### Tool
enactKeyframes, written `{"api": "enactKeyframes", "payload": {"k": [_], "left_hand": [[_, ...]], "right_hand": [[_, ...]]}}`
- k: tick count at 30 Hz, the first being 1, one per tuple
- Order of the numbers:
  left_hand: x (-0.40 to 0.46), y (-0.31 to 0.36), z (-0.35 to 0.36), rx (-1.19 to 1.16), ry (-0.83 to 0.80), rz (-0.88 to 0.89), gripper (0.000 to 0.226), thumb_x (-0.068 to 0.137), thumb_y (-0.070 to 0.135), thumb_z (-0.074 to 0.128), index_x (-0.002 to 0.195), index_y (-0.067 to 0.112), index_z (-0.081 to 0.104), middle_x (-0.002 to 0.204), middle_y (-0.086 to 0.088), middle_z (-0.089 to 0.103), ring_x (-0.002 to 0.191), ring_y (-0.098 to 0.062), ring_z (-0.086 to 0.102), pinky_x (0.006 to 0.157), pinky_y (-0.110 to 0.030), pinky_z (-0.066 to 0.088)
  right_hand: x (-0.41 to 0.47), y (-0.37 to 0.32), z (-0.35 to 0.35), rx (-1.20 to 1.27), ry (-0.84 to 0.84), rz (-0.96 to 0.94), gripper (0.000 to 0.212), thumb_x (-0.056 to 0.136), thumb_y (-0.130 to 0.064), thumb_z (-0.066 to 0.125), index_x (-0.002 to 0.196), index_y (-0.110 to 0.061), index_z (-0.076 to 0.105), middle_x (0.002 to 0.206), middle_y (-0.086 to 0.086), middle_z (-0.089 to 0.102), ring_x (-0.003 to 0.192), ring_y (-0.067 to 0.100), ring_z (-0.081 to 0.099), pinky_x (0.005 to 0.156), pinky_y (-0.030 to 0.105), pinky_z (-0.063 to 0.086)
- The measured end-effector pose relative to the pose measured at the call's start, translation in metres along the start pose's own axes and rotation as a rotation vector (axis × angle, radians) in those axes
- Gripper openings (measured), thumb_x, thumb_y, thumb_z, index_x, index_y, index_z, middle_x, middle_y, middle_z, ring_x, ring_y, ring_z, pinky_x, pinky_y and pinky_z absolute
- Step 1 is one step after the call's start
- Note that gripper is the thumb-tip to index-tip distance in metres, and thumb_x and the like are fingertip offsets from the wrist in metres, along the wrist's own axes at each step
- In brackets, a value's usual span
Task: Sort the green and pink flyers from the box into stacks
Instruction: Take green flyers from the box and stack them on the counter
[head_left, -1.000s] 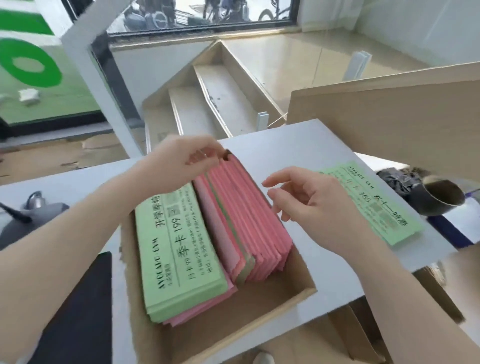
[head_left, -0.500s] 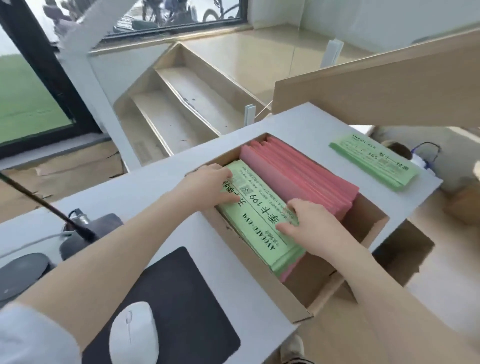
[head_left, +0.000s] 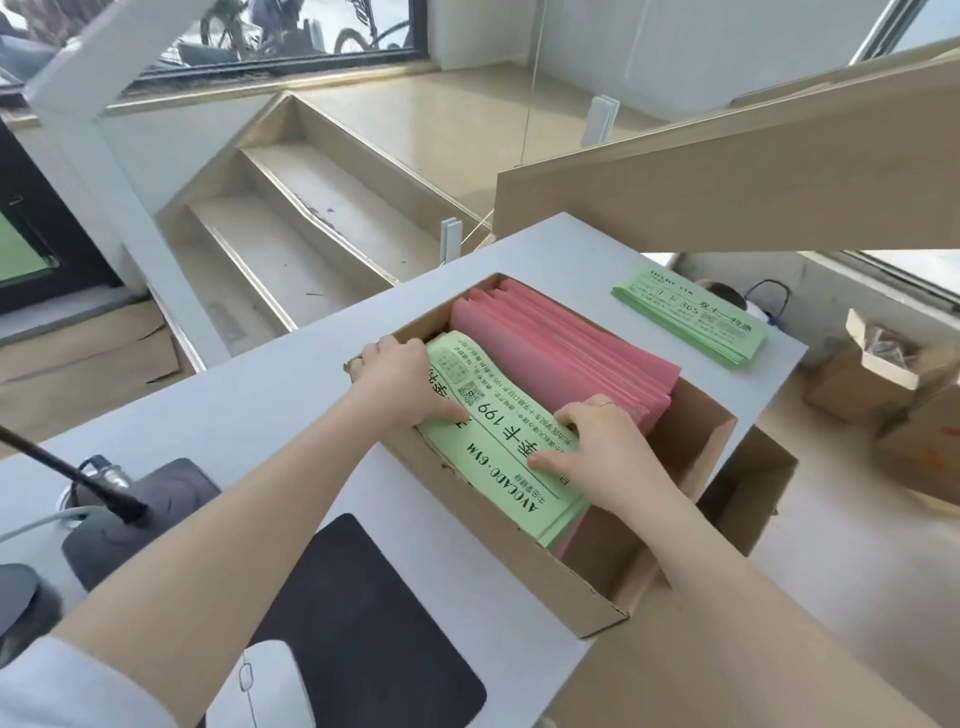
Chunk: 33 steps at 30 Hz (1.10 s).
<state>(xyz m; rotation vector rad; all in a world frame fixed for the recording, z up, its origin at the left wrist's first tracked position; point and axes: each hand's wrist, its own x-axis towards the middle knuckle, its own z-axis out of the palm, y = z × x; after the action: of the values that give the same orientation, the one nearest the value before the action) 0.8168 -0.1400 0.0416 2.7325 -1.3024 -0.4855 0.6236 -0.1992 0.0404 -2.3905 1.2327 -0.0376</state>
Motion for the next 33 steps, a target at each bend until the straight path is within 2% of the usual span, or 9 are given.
{"api": "enactKeyframes", "payload": {"k": [4, 9, 12, 16, 19, 21, 24, 27, 33], "left_hand": [[-0.010, -0.003, 0.003, -0.297, 0.032, 0.071, 0.050, 0.068, 0.043, 0.077, 0.105, 0.020, 0.053, 0.104, 0.004, 0.063, 0.109, -0.021, 0.054, 0.095, -0.036, 0.037], [-0.039, -0.006, -0.019, -0.877, -0.177, 0.340, 0.041, 0.075, 0.008, 0.075, 0.107, 0.022, 0.055, 0.096, 0.009, 0.069, 0.090, -0.009, 0.068, 0.078, -0.027, 0.056], [-0.052, -0.001, -0.037, -0.783, -0.060, 0.562, 0.046, 0.072, 0.009, 0.077, 0.101, 0.034, 0.051, 0.093, 0.014, 0.067, 0.083, 0.001, 0.065, 0.077, -0.024, 0.055], [-0.063, 0.021, -0.061, -0.621, 0.199, 0.706, 0.051, 0.071, 0.019, 0.079, 0.109, 0.031, 0.048, 0.092, 0.004, 0.065, 0.081, -0.011, 0.063, 0.072, -0.034, 0.053], [-0.062, 0.042, -0.070, -0.927, 0.335, 0.675, 0.059, 0.076, 0.014, 0.074, 0.115, 0.039, 0.038, 0.102, 0.007, 0.056, 0.087, -0.008, 0.063, 0.069, -0.026, 0.056], [-0.053, 0.053, -0.067, -1.167, 0.237, 0.577, 0.052, 0.080, 0.017, 0.071, 0.114, 0.039, 0.040, 0.107, 0.007, 0.059, 0.088, -0.011, 0.066, 0.079, -0.030, 0.055], [-0.039, 0.069, -0.048, -1.006, -0.014, 0.507, 0.019, 0.084, 0.020, 0.066, 0.101, 0.023, 0.060, 0.095, 0.004, 0.072, 0.076, -0.010, 0.066, 0.079, -0.032, 0.052], [-0.026, 0.091, -0.034, -0.865, -0.030, 0.513, 0.009, 0.085, 0.018, 0.065, 0.094, 0.016, 0.067, 0.086, 0.005, 0.073, 0.066, 0.003, 0.063, 0.062, -0.010, 0.045], [0.037, 0.155, -0.033, -1.238, 0.066, 0.337, 0.009, 0.086, 0.006, 0.062, 0.086, 0.015, 0.061, 0.089, -0.003, 0.070, 0.081, -0.015, 0.067, 0.076, -0.025, 0.056]], "right_hand": [[-0.001, 0.001, 0.002, 0.044, 0.049, -0.007, 0.045, 0.078, -0.035, 0.072, 0.116, -0.016, 0.057, 0.115, 0.002, 0.049, 0.110, 0.020, 0.046, 0.095, 0.034, 0.041], [0.001, 0.009, 0.000, 0.182, 0.012, -0.016, 0.041, 0.077, -0.031, 0.073, 0.113, -0.021, 0.056, 0.117, -0.003, 0.051, 0.113, 0.017, 0.049, 0.094, 0.032, 0.042], [-0.004, 0.001, -0.017, 0.548, -0.077, -0.159, 0.063, 0.076, -0.032, 0.072, 0.131, -0.031, 0.042, 0.132, -0.013, 0.052, 0.120, 0.009, 0.051, 0.098, 0.038, 0.044], [-0.015, -0.015, -0.051, 0.842, -0.032, -0.321, 0.025, 0.090, -0.009, 0.058, 0.107, -0.027, 0.063, 0.103, -0.009, 0.072, 0.092, 0.009, 0.069, 0.077, 0.029, 0.055], [-0.018, -0.008, -0.065, 1.075, 0.128, -0.276, 0.020, 0.090, -0.005, 0.055, 0.102, -0.017, 0.066, 0.096, -0.004, 0.074, 0.088, 0.015, 0.071, 0.072, 0.030, 0.057], [-0.014, 0.001, -0.071, 1.300, 0.257, -0.212, 0.019, 0.091, -0.005, 0.052, 0.104, -0.014, 0.064, 0.103, 0.001, 0.073, 0.095, 0.021, 0.069, 0.079, 0.040, 0.056], [0.001, 0.020, -0.083, 1.632, 0.405, -0.130, 0.018, 0.093, -0.008, 0.049, 0.107, -0.013, 0.060, 0.108, 0.003, 0.070, 0.102, 0.023, 0.066, 0.086, 0.043, 0.055], [0.022, 0.045, -0.094, 1.857, 0.431, -0.072, 0.025, 0.094, -0.010, 0.049, 0.117, -0.014, 0.055, 0.112, 0.003, 0.068, 0.104, 0.021, 0.066, 0.088, 0.043, 0.054], [0.064, 0.122, -0.116, 2.058, 0.422, -0.121, 0.030, 0.094, -0.007, 0.044, 0.120, -0.018, 0.055, 0.110, 0.003, 0.070, 0.101, 0.018, 0.067, 0.083, 0.039, 0.057]]}}
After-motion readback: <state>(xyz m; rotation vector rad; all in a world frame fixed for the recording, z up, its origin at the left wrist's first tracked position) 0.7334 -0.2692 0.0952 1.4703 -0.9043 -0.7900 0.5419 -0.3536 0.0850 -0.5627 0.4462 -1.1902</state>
